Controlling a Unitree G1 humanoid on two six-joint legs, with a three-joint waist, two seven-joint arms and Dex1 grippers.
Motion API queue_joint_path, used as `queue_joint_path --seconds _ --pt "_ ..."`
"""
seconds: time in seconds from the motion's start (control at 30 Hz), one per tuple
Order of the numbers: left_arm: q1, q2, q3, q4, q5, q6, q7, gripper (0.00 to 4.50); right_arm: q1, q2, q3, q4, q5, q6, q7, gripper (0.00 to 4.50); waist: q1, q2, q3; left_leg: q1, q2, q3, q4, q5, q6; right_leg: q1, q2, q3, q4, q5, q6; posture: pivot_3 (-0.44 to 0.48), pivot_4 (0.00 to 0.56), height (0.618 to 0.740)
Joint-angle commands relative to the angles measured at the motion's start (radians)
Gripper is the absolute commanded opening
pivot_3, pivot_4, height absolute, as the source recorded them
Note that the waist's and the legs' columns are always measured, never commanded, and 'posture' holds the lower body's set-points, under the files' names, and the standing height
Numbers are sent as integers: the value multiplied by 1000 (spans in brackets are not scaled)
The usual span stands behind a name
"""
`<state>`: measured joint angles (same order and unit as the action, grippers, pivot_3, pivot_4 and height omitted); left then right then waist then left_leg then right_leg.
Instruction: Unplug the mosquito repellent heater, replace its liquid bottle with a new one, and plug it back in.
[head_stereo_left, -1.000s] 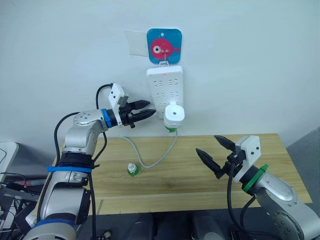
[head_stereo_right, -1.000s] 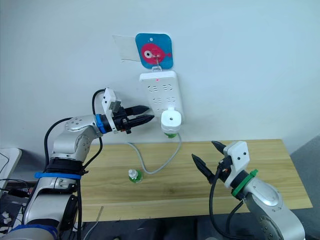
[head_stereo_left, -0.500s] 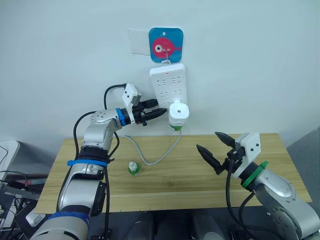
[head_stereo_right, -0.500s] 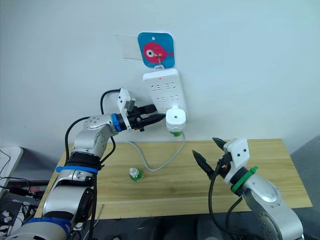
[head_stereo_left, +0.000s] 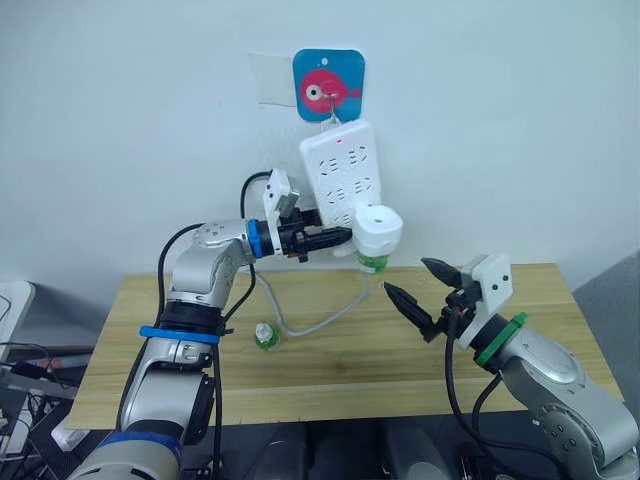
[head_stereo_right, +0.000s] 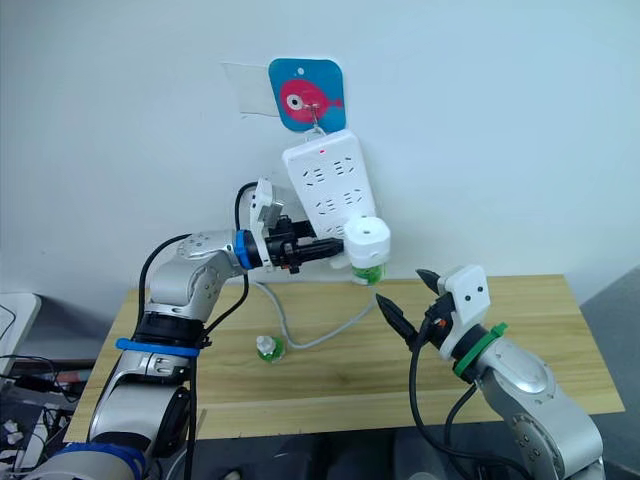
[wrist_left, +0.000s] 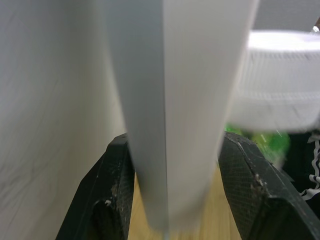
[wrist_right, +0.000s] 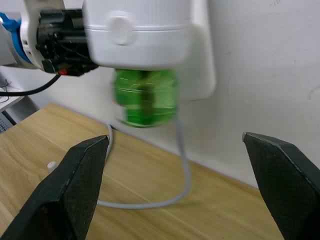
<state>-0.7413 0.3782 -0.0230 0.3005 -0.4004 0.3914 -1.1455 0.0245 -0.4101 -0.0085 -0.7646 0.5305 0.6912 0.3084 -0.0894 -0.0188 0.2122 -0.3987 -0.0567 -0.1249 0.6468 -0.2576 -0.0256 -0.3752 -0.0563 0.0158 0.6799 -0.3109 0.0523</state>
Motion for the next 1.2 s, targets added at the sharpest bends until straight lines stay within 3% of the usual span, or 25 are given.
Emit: queue_joint_path --seconds 0.03,0.1,0.2,0.27,0.73,1.2 --pt "4 10 26 -44 -19 2 24 2465 -5 4 -14 -61 25 9 -13 4500 0 0 0 0 0 0 0 0 0 0 0 0 0 0 0 -206 227 740" --pt "6 11 29 -46 -24 5 28 2465 -7 10 -18 -69 33 21 -25 4500 -1 0 0 0 0 0 0 0 0 0 0 0 0 0 0 -206 227 740" --pt "11 13 26 -49 -19 2 29 1941 -17 21 -22 -81 54 48 -47 4500 -1 0 0 0 0 0 0 0 0 0 0 0 0 0 0 -210 226 740" --pt "18 13 18 -47 -6 -9 36 1335 -34 32 -23 -92 70 80 -72 4500 -2 0 0 0 0 0 0 0 0 0 0 0 0 0 0 -215 228 740" --pt "-3 -26 -5 15 47 -91 101 1319 -319 202 48 -133 78 419 -399 4500 -4 1 1 0 0 0 0 0 0 0 0 1 0 0 0 -229 239 740" --pt "-4 -32 -4 27 53 -118 91 1319 -413 290 98 -52 0 403 -419 4500 -5 1 2 0 -1 0 0 0 0 -1 -1 0 0 0 0 -227 234 740"
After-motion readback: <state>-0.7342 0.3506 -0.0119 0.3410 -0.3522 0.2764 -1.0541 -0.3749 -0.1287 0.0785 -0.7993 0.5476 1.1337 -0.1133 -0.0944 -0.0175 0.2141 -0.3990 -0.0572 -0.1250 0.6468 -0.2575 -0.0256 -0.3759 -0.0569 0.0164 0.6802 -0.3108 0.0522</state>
